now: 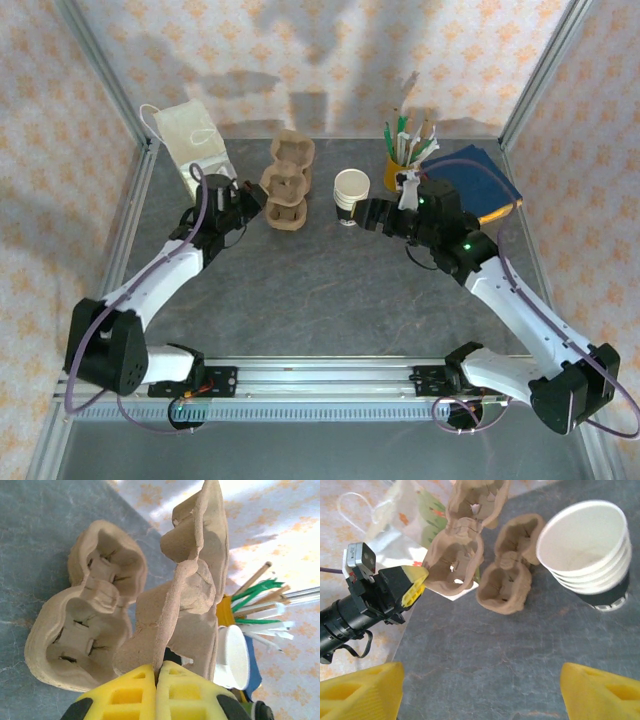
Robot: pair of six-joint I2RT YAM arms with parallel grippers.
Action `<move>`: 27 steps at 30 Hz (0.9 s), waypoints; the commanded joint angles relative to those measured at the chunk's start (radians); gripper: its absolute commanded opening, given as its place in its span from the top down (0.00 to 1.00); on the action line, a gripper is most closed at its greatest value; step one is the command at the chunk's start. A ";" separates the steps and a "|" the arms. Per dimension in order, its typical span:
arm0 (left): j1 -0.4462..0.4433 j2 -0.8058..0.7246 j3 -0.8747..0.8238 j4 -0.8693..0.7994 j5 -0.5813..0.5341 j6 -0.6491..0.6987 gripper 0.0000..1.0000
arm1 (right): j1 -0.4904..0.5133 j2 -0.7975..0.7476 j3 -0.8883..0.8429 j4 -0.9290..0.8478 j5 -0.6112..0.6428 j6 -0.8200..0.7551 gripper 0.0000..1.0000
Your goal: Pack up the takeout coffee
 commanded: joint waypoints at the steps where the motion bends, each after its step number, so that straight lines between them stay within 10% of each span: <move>1: 0.012 -0.092 0.072 -0.183 0.016 0.108 0.98 | 0.020 0.014 0.104 0.006 -0.002 -0.101 0.20; 27: -0.011 -0.307 0.267 -0.651 0.278 0.436 1.00 | 0.326 0.436 0.686 -0.353 0.380 -0.440 0.22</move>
